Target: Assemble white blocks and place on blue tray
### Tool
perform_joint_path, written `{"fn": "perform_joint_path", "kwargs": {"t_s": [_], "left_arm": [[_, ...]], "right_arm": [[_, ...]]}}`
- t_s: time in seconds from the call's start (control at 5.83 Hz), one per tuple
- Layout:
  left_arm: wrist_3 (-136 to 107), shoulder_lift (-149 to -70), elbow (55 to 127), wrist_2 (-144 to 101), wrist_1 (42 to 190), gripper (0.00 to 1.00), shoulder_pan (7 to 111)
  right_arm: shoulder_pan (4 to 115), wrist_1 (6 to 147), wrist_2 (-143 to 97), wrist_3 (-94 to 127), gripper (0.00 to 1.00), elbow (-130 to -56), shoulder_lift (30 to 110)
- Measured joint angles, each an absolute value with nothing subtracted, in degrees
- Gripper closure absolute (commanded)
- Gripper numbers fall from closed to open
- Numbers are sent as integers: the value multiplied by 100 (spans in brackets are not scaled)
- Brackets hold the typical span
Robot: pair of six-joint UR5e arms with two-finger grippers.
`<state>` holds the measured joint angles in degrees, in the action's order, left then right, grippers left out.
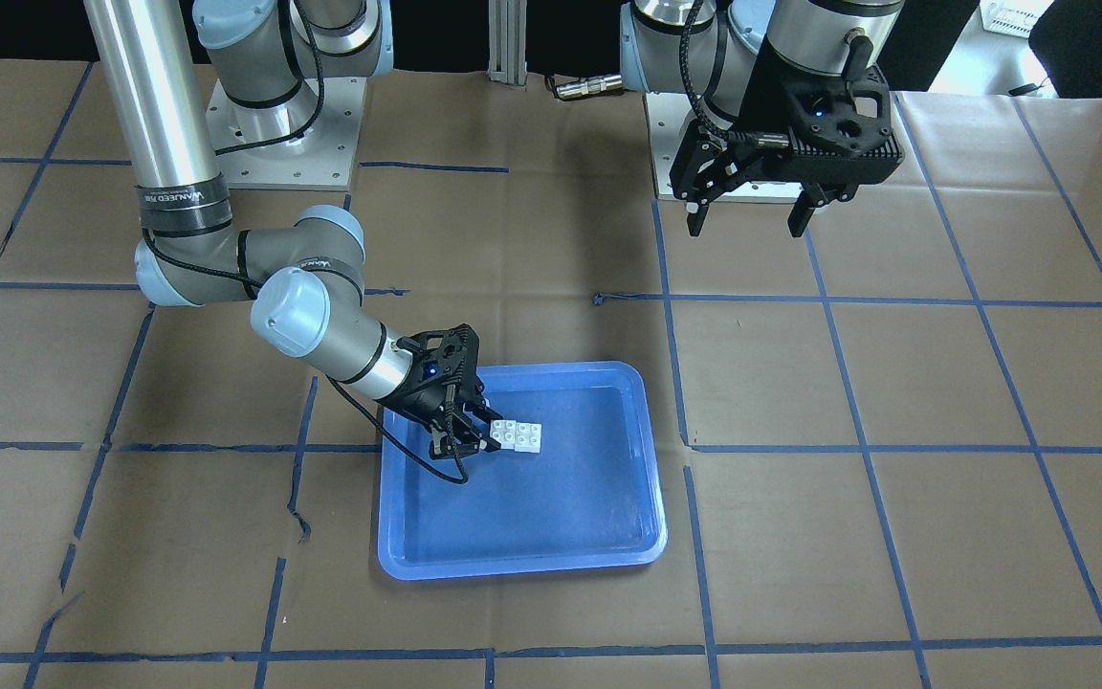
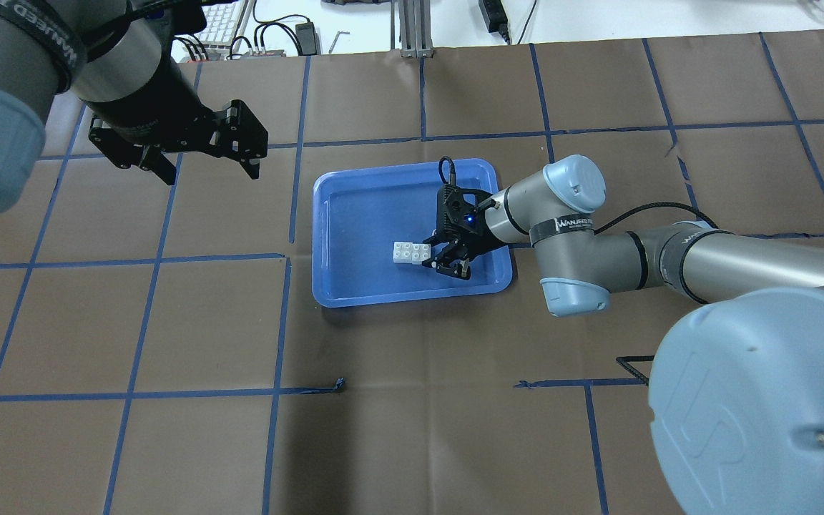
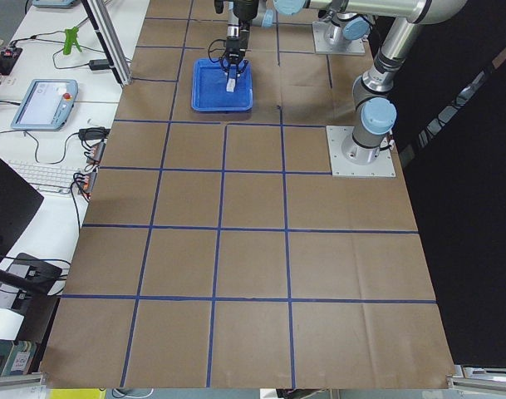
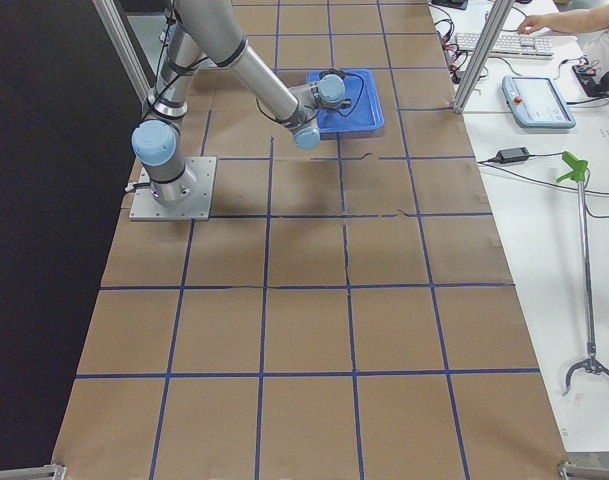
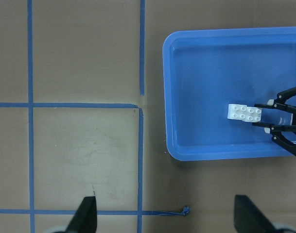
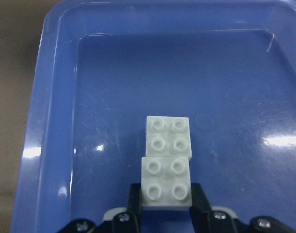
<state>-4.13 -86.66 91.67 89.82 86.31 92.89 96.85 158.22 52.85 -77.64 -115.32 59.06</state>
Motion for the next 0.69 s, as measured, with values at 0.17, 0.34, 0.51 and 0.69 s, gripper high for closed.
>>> {"fn": "perform_joint_path", "kwargs": {"t_s": [0.17, 0.34, 0.51, 0.69], "left_arm": [[-413, -8666, 9167, 8982, 8631, 1, 9290], [-413, -8666, 9167, 8980, 8629, 1, 9290], [-411, -8666, 9167, 8978, 8626, 1, 9290], [-407, -8666, 9167, 8979, 8629, 1, 9290]], "right_arm": [[9685, 15827, 5280, -7765, 69, -11531, 5906], [9686, 15828, 5276, -7762, 69, -11531, 5906], [9685, 15831, 5272, -7761, 68, -11531, 5906], [9685, 15833, 5267, -7758, 58, -11531, 5906]]}}
